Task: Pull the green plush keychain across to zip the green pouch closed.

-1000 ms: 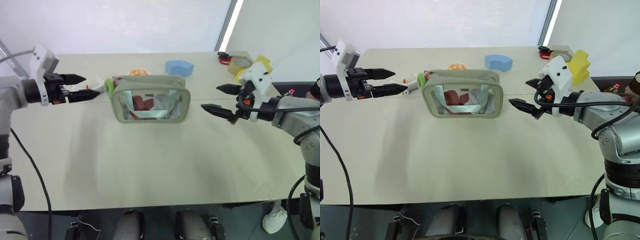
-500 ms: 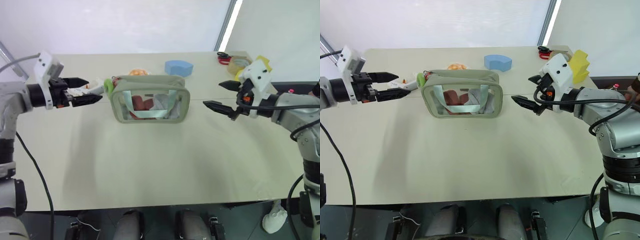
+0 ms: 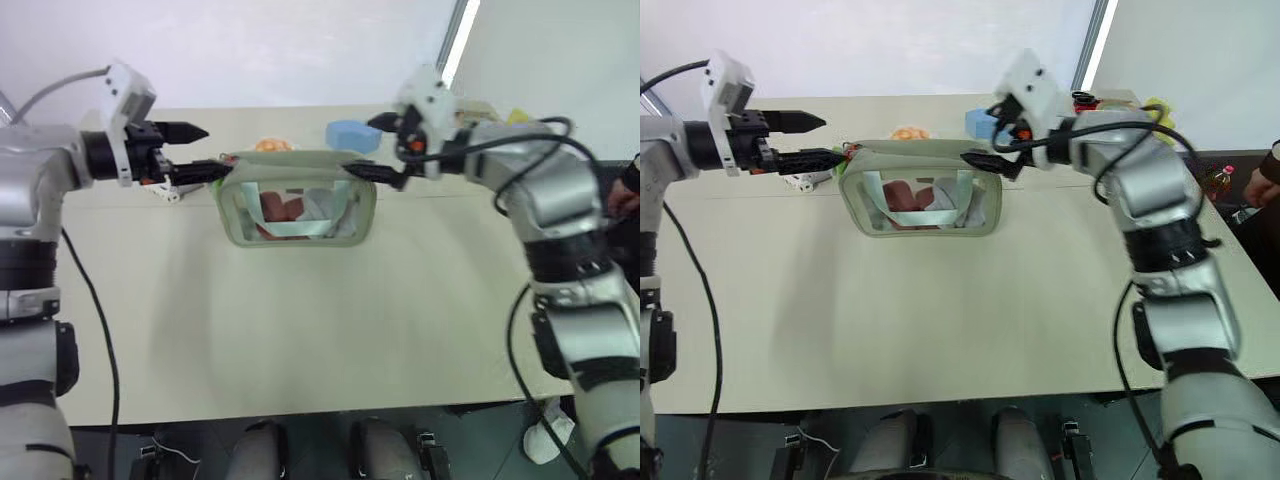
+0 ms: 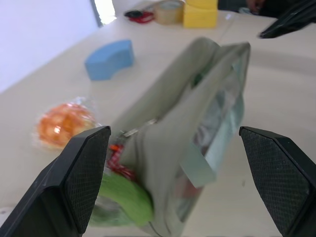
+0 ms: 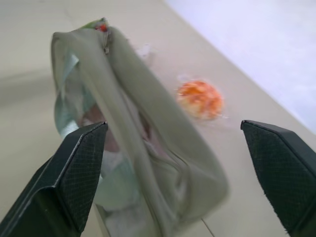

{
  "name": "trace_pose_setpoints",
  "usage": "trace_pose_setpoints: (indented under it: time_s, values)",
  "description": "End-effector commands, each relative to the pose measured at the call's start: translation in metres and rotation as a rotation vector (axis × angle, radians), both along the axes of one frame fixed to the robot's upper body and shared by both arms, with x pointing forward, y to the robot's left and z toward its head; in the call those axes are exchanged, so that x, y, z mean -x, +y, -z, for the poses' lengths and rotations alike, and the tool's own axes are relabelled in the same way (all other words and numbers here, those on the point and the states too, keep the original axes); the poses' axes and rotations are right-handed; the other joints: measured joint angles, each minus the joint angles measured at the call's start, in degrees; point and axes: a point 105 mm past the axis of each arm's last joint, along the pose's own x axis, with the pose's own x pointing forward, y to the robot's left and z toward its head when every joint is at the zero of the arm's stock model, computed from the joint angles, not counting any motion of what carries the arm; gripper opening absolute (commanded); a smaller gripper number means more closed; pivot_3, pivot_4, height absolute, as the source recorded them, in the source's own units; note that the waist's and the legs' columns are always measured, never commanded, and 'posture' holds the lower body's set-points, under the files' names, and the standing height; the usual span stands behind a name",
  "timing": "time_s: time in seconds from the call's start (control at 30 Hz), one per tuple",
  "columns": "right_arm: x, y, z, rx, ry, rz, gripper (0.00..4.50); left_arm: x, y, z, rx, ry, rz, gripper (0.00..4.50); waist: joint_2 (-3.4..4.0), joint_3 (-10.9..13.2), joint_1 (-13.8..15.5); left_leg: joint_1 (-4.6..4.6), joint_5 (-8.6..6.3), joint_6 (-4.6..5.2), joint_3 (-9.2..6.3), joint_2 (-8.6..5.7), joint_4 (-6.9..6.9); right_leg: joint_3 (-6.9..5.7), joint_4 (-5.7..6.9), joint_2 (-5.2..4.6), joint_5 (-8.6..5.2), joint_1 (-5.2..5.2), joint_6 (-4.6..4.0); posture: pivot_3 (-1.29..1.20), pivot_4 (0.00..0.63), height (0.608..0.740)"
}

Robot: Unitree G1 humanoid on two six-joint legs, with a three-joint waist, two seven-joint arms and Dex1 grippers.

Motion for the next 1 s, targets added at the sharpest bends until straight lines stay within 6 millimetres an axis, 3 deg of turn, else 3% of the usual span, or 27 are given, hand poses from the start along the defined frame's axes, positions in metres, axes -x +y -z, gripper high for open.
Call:
trace_pose_setpoints:
  time_s: [0.03, 0.17, 0.23, 0.3, 0.5, 0.67, 0.83, 0.93, 1.0]
  values:
    - [-0.004, -0.001, 0.002, 0.044, -0.002, -0.049, 4.5, 0.007, 0.004, -0.006, -0.026, -0.027, -0.002, 4.46, 0.0, 0.1, 0.2, -0.05, 0.0, 0.0, -0.01, -0.01, 0.02, -0.01, 0.0, -0.03, 0.0, -0.02, 0.0, 0.0, 0.15, 0.74]
    - [-0.001, 0.005, 0.002, 0.058, 0.008, -0.108, 4.5, 0.013, 0.006, -0.002, -0.032, -0.015, -0.008, 4.46, 0.01, 0.1, 0.1, -0.64, 0.0, 0.0, -0.11, 0.01, 0.41, -0.06, 0.14, -0.03, 0.0, -0.44, 0.01, 0.0, 0.15, 0.74]
    - [-0.003, 0.007, 0.003, 0.065, 0.008, -0.12, 3.95, 0.014, 0.005, 0.001, -0.032, -0.012, -0.01, 4.5, 0.02, 0.1, 0.0, -0.76, 0.0, 0.0, -0.12, 0.02, 0.55, -0.07, 0.3, -0.03, 0.0, -0.57, 0.01, 0.0, 0.15, 0.74]
    - [-0.001, 0.011, 0.002, 0.052, 0.017, -0.15, 3.16, 0.015, 0.003, 0.001, -0.03, -0.012, -0.011, 4.5, 0.02, 0.1, 0.0, -0.76, 0.0, 0.0, -0.12, 0.03, 0.57, -0.08, 0.33, -0.02, 0.0, -0.58, 0.01, 0.0, 0.15, 0.74]
    - [0.002, 0.018, -0.004, 0.064, -0.023, -0.179, 0.04, 0.015, 0.004, 0.001, -0.026, -0.016, -0.024, 4.5, 0.02, 0.1, 0.0, -0.82, -0.01, 0.01, -0.13, 0.04, 0.6, -0.1, 0.35, -0.01, 0.0, -0.63, 0.01, 0.0, 0.15, 0.74]
    - [0.003, 0.016, 0.006, 0.156, -0.078, -0.191, 0.04, 0.013, 0.004, -0.001, -0.035, -0.033, -0.025, 4.5, 0.02, 0.1, 0.0, -0.83, -0.01, 0.01, -0.13, 0.04, 0.62, -0.1, 0.39, -0.01, 0.0, -0.63, 0.0, 0.0, 0.15, 0.74]
    - [0.03, 0.018, -0.019, 0.167, -0.154, -0.305, 0.04, 0.009, 0.03, -0.027, -0.02, -0.065, -0.106, 4.5, 0.06, 0.1, 0.1, -0.94, -0.01, 0.01, -0.15, 0.03, 0.66, -0.14, 0.4, -0.01, 0.0, -0.74, 0.01, 0.0, 0.15, 0.74]
    - [0.043, 0.012, -0.016, 0.18, -0.14, -0.333, 0.04, 0.021, 0.042, -0.016, -0.102, -0.019, -0.09, 4.5, 0.07, 0.1, -0.1, -0.93, -0.02, 0.03, -0.14, 0.03, 0.66, -0.14, 0.4, -0.02, 0.0, -0.75, 0.01, 0.0, 0.15, 0.74]
    - [0.052, 0.009, -0.004, 0.191, -0.105, -0.341, 0.04, 0.024, 0.043, -0.011, -0.115, -0.001, -0.08, 4.5, 0.06, 0.1, 0.0, -0.91, -0.02, 0.03, -0.14, 0.04, 0.65, -0.15, 0.43, -0.01, 0.0, -0.75, 0.01, 0.0, 0.15, 0.74]
